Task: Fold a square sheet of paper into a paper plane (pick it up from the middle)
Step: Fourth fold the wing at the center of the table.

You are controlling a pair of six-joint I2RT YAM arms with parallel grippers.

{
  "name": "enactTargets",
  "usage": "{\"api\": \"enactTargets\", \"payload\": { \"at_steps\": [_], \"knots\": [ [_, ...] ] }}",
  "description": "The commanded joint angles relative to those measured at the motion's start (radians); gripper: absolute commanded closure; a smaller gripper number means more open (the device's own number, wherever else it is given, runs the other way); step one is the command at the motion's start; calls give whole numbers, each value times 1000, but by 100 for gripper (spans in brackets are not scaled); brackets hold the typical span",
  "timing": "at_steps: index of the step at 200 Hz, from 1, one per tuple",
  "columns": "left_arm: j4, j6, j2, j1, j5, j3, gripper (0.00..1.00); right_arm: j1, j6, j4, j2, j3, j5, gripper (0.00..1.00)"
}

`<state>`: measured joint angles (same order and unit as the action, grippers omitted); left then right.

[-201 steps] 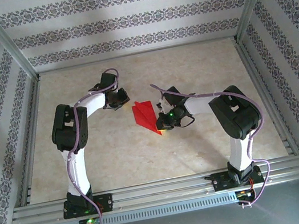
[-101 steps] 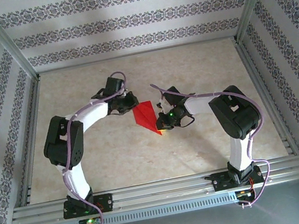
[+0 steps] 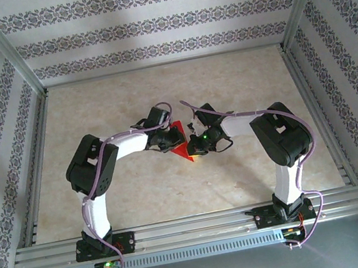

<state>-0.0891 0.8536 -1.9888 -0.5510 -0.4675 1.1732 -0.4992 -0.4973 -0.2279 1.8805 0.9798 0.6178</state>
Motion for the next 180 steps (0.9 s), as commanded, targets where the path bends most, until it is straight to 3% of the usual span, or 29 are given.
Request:
{"api": "enactTargets", "payload": {
  "at_steps": [1,61,180],
  "knots": [
    [-37,-3,-28,-11,47,3,89,-10,15,-169,108,-76,-173,93],
    [-130,-43,-54,59,134,58,88,-10,49,-192,123,-94,-196,93],
    [-149,-131,-164,273,106,195,87,-10,49,-194,126,-111,-202,93]
  ]
}}
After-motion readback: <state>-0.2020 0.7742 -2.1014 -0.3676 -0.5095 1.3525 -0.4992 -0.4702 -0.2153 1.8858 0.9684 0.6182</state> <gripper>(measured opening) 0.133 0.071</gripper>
